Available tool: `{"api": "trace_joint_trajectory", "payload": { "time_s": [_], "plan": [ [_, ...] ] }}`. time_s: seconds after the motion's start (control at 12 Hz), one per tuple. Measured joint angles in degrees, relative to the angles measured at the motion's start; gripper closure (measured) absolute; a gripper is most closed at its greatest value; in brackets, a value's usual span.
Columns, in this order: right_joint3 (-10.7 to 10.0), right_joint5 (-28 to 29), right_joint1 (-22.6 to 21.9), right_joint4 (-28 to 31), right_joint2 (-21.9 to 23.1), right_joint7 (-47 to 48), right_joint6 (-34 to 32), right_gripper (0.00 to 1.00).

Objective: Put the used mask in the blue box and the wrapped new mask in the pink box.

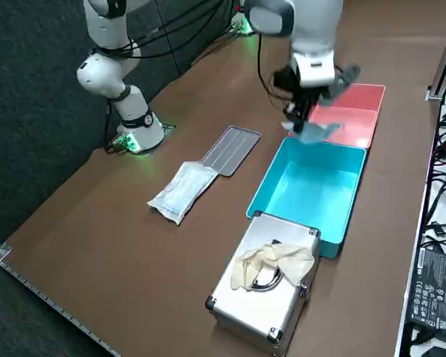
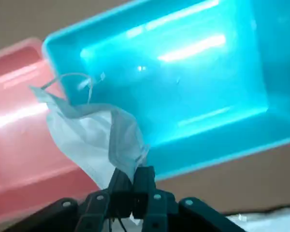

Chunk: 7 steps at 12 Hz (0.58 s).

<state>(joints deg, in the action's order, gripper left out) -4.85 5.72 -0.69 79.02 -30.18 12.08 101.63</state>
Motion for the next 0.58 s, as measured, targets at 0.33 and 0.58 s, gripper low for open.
{"api": "trace_joint_trajectory", "payload": {
  "time_s": [0.33, 0.58],
  "plan": [
    [0.1, 0.1, 5.7, -4.5, -7.7, 0.2, 5.6, 0.98],
    [0.1, 0.1, 7.3, -4.7, -10.9, 0.2, 7.4, 0.98]
  ]
}}
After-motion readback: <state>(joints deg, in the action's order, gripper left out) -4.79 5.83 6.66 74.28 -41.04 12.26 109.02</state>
